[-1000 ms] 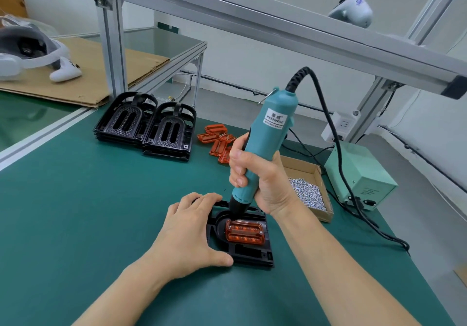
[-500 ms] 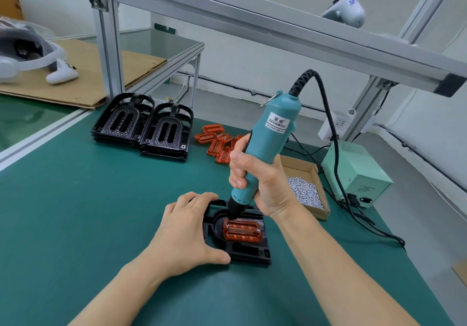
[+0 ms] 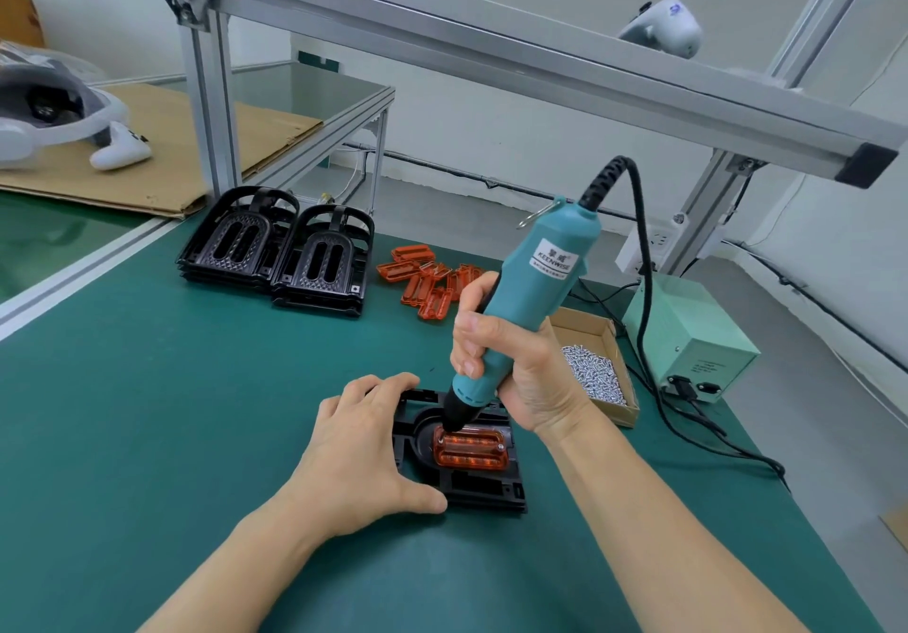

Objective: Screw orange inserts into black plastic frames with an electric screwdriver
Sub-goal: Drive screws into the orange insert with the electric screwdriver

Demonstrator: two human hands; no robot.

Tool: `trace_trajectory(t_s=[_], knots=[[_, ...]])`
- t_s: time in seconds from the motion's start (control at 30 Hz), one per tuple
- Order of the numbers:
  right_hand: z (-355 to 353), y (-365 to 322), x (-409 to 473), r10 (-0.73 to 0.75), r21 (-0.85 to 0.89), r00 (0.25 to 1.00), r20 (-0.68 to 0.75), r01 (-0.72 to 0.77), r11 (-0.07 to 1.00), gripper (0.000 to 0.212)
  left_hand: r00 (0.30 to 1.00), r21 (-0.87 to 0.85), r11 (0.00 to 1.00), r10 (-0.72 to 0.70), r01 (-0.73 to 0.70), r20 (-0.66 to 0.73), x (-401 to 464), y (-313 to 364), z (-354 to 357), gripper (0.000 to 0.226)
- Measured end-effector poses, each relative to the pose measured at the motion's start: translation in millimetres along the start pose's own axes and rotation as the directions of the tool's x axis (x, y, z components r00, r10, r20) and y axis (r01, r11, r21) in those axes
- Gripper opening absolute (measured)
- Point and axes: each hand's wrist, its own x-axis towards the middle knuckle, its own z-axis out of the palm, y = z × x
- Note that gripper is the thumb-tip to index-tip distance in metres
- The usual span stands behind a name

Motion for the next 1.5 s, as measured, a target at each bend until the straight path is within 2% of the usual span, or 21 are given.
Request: trace_trajectory(t_s=[0.1, 0.23, 0.37, 0.47, 0.6, 0.7, 0.8, 0.93, 1.1, 1.3, 1.5], knots=[[-2, 0, -4, -0.022, 0.052, 0.997, -0.079, 0.026, 0.998, 0.013, 1.0, -0.003, 1.0, -0.005, 0.005, 0.001, 0, -1, 0, 0.116], [-10, -3, -9, -0.015, 0.135, 0.957, -0.291, 0.056, 0.989, 0.016, 1.0, -0.014, 1.0, -0.014, 0.014, 0.003, -1, -1, 0, 0.115], [-25, -20, -13, -0.037, 0.105, 0.874, -0.485, 0.101, 0.989, 0.017, 1.0, -0.01, 1.0, -0.018, 0.018, -0.002, -1, -1, 0, 0.117], [-40, -33, -18, -0.062, 0.02, 0.772, -0.632, 0.096, 0.995, 0.022, 1.0, -0.01, 1.0, -0.007, 0.007, -0.029, -2, -2, 0, 0.116], [-65, -47, -35, -0.053, -0.077, 0.617, -0.785, -0.013, 0.997, 0.023, 0.999, 0.006, 1.0, -0.003, 0.003, -0.041, -3, -1, 0, 0.115], [-87, -55, -51, -0.018, -0.115, 0.554, -0.832, -0.141, 0.983, 0.021, 0.999, 0.007, 1.0, -0.009, 0.01, -0.044, -2, -1, 0, 0.114], [-110, -63, -72, 0.065, -0.113, 0.485, -0.872, -0.329, 0.938, 0.02, 0.998, 0.018, 1.0, 0.005, -0.004, -0.058, -3, -1, 0, 0.113], [-136, -66, -98, 0.21, -0.103, 0.414, -0.886, -0.617, 0.78, 0.036, 0.997, 0.003, 1.0, -0.015, 0.015, -0.072, -4, 2, 0, 0.111], [-153, -55, -115, 0.294, -0.196, 0.37, -0.881, -0.852, 0.485, 0.045, 0.997, 0.003, 1.0, -0.008, 0.009, -0.077, -5, 4, -1, 0.109], [-159, -33, -113, 0.247, -0.363, 0.385, -0.889, -0.922, 0.133, 0.052, 0.995, 0.033, 0.999, -0.003, 0.007, -0.098, -4, 6, -1, 0.104], [-162, -13, -103, 0.146, -0.41, 0.394, -0.908, -0.906, -0.102, 0.054, 0.994, 0.037, 0.999, 0.014, -0.01, -0.104, -5, 5, 0, 0.103]])
